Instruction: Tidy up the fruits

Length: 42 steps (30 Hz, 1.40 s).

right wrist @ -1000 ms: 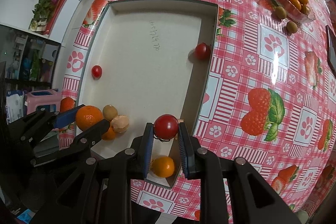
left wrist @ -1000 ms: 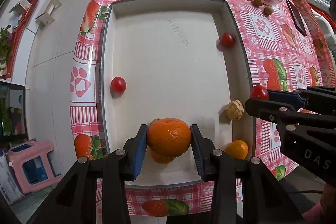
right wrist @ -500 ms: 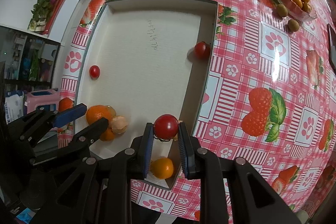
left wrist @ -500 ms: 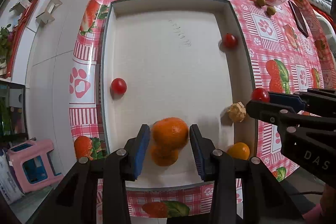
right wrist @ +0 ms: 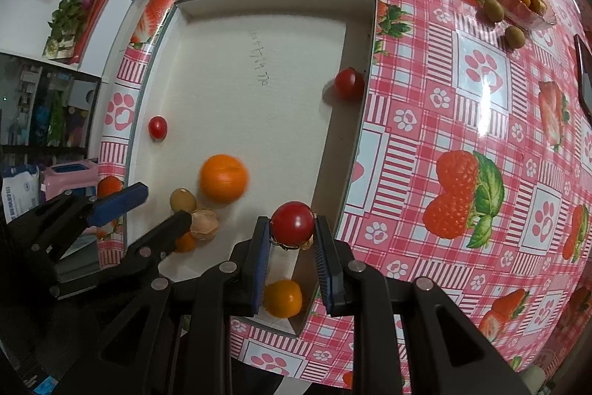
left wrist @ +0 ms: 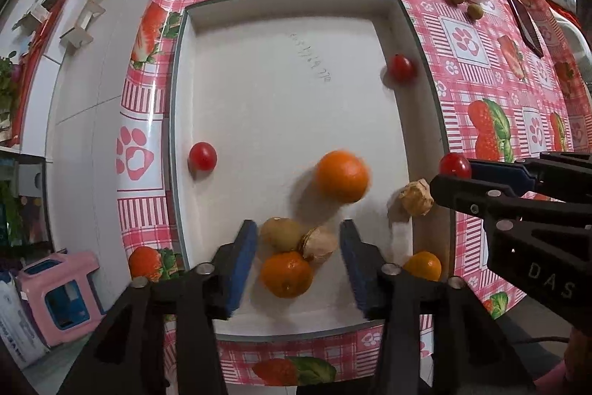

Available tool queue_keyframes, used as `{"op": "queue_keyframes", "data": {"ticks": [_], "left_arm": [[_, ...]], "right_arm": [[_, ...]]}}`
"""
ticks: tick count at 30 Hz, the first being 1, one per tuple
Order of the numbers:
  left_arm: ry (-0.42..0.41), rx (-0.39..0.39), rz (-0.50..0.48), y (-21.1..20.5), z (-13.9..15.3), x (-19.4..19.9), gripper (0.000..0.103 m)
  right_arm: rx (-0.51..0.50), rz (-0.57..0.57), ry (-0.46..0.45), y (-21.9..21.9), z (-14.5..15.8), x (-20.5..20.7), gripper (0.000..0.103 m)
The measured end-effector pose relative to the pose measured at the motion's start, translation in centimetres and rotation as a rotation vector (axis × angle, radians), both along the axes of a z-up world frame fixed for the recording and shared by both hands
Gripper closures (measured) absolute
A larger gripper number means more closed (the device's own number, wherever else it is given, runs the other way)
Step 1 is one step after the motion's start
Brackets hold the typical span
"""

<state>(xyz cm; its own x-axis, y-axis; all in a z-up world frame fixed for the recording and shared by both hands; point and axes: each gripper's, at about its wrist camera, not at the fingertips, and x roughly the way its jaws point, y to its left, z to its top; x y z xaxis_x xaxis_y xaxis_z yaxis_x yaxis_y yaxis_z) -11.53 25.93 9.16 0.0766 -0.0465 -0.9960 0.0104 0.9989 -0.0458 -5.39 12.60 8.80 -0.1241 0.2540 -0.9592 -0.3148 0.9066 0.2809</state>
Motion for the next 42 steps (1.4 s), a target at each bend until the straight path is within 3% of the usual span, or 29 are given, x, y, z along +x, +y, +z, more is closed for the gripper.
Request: {"op": "queue_keyframes", "data": {"ticks": [2, 4, 7, 10, 15, 17, 20, 23, 28, 42], "left_arm": [[-0.007, 0.005, 0.004, 0.0, 0.1, 0.0, 0.038], [-0.013, 0.006, 0.005, 0.1, 0.3, 0.0, 0.037], [-0.006, 0.015, 0.008, 0.1, 0.2, -0.1, 0.037], [0.010, 0.003, 0.018, 0.2, 0.0, -0.2, 0.008], [-0.012, 0.010, 0.000, -0.3, 0.5, -0.5, 0.008], [-0.009, 0.028, -0.011, -0.6, 0.4, -0.6, 0.000], [-0.002, 0.037, -0.019, -0.9, 0.3, -0.8, 0.000], [-0.004, 0.045, -0.013, -0.8, 0.4, -1.0, 0.000], [-0.009, 0.036, -0.007, -0.6, 0.6, -1.3, 0.000], [-0.023, 0.057, -0.028, -1.0, 1.4, -2.1, 0.000]], "right_arm": [[0.002, 0.001, 0.002, 0.1, -0.1, 0.0, 0.070], [0.004, 0.003, 0.000, 0.1, -0.1, 0.0, 0.055], [0.006, 0.008, -0.006, 0.2, 0.1, -0.1, 0.047], [0.003, 0.010, -0.013, 0.1, 0.4, -0.2, 0.031], [-0.012, 0.014, -0.028, -0.1, 0.9, -0.4, 0.023], [-0.025, 0.018, -0.032, -0.2, 0.9, -0.5, 0.020], [-0.040, 0.015, -0.047, -0.4, 1.1, -0.7, 0.014], [-0.063, 0.013, -0.080, -0.7, 1.5, -0.9, 0.000], [-0.101, 0.031, -0.134, -0.9, 2.3, -1.2, 0.000], [-0.112, 0.029, -0.147, -1.1, 2.9, -1.9, 0.000]]}}
